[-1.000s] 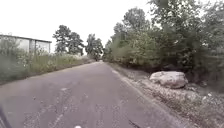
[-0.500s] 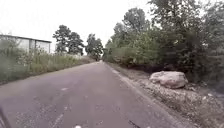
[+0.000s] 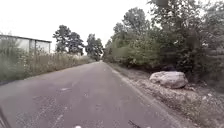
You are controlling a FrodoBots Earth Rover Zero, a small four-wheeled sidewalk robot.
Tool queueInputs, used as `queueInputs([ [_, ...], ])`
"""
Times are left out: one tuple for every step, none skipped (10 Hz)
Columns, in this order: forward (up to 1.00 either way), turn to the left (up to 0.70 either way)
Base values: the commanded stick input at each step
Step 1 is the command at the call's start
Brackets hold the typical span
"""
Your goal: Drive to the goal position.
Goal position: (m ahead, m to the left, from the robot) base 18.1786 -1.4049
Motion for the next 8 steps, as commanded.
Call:
queueInputs([
  [0.07, 0.0],
  [0.07, 0.0],
  [0.07, 0.0],
  [0.07, 0.0],
  [0.07, 0.0],
  [0.07, 0.0],
  [0.07, 0.0],
  [0.07, 0.0],
])
